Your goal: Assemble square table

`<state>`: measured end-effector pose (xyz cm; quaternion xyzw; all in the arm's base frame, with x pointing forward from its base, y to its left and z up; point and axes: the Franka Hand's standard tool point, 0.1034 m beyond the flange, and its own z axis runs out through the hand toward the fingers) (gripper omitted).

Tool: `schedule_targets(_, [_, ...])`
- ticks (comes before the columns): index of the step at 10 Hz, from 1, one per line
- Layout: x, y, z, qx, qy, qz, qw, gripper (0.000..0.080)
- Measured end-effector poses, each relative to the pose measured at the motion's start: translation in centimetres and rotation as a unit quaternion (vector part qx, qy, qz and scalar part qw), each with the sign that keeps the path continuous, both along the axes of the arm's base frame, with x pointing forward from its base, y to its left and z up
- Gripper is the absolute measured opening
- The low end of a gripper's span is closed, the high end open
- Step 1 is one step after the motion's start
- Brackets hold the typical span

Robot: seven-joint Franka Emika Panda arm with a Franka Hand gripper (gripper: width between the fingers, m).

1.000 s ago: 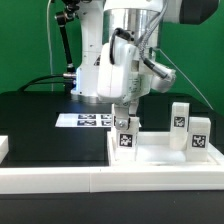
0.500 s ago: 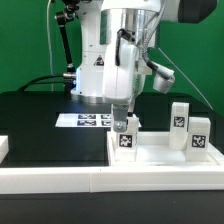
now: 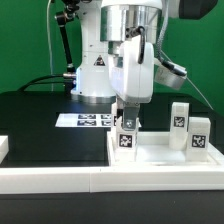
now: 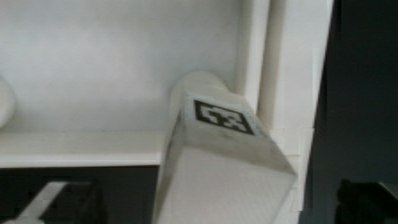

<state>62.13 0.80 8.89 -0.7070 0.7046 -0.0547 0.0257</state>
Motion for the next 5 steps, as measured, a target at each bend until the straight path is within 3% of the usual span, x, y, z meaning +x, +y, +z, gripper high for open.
schedule_targets(5, [-0.01,0.15,-0.12,0.0,0.001,0.002,1.0,0.0649])
